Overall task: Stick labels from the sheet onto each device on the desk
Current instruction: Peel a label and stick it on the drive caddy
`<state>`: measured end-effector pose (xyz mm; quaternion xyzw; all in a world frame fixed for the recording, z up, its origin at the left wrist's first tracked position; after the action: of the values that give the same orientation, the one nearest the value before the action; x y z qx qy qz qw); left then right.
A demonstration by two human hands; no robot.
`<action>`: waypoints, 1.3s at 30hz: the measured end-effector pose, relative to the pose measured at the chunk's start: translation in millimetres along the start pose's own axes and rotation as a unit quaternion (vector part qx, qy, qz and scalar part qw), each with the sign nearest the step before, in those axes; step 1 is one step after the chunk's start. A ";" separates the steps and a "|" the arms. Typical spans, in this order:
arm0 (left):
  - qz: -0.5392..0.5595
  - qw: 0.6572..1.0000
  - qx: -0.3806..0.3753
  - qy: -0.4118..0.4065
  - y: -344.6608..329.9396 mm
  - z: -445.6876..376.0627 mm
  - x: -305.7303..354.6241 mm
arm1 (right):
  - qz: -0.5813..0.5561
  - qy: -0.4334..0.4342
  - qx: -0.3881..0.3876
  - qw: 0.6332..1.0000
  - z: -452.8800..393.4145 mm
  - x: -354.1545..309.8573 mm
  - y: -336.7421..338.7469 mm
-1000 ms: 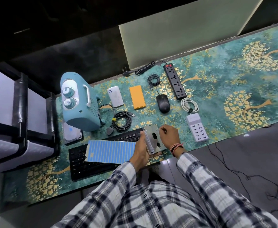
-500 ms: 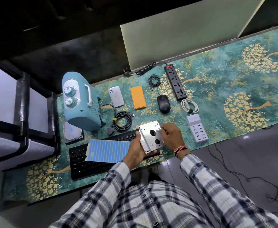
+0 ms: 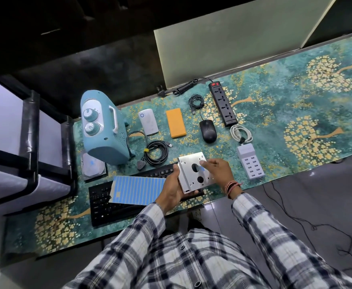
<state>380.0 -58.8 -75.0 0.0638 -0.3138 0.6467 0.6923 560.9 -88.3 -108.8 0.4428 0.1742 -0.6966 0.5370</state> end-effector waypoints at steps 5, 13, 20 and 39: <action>0.000 1.000 0.007 0.006 1.2 2.1 0.1 | -0.099 -0.016 -0.064 0.993 2.3 4.2 0.9; 0.001 0.999 -0.032 -0.018 -0.4 3.8 5.0 | -0.013 0.018 -0.088 0.996 13.8 -5.0 2.5; -0.067 0.991 -0.112 -0.025 -24.6 1.5 14.1 | -0.060 0.008 -0.128 0.990 32.9 -25.8 3.4; -0.228 0.971 -0.059 -0.037 -52.0 -12.2 -12.1 | 0.277 0.038 0.091 0.956 -15.4 2.7 47.4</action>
<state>433.4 -71.2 -74.5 0.1169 -0.3538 0.4497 0.8118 610.2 -96.0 -108.4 0.5466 0.0008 -0.5157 0.6597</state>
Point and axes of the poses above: each hand's wrist, its own z-axis away from the middle knuckle, its own y-axis out of the back of the hand, x = y × z, the point moved 1 cm from there along -z, towards the middle knuckle
